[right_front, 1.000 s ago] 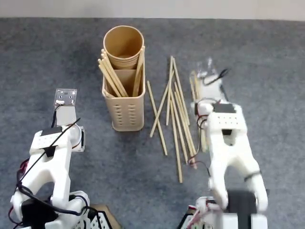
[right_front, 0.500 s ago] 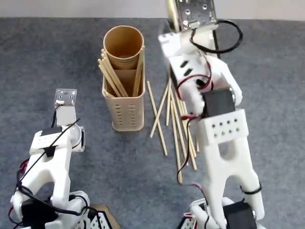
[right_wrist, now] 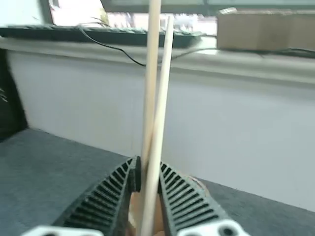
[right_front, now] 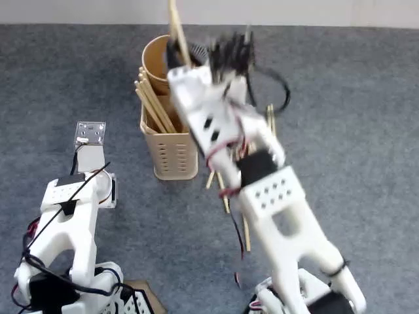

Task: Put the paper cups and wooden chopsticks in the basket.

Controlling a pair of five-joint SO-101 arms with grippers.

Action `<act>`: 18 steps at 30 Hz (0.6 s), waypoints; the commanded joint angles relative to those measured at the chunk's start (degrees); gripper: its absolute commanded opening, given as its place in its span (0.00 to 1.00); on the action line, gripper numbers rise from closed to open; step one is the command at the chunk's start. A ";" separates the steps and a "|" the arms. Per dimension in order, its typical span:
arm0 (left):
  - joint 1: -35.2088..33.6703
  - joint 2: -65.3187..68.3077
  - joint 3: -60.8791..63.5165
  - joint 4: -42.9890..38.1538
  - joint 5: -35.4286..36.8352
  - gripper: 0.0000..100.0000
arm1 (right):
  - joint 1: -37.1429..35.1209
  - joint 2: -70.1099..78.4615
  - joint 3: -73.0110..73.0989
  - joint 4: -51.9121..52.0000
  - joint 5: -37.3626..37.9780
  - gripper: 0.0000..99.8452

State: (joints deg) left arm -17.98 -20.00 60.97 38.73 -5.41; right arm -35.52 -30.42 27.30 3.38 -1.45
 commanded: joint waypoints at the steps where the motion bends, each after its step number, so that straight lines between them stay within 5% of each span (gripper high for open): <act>1: 1.45 0.13 -0.13 -1.05 -0.70 0.15 | -2.42 -6.55 13.85 -11.82 1.76 0.01; 6: 1.45 0.13 -0.13 -1.05 -0.70 0.15 | -2.33 -3.74 19.21 -18.33 6.86 0.01; 13: 1.45 0.13 -0.13 -1.05 -0.70 0.15 | -1.01 -2.77 19.56 -18.24 10.37 0.30; 18: 1.45 0.13 -0.13 -1.05 -0.70 0.15 | 2.15 -3.21 18.77 -11.47 10.37 0.30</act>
State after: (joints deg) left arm -17.98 -20.00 60.97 38.73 -5.41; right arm -36.13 -32.97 47.08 -10.68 8.31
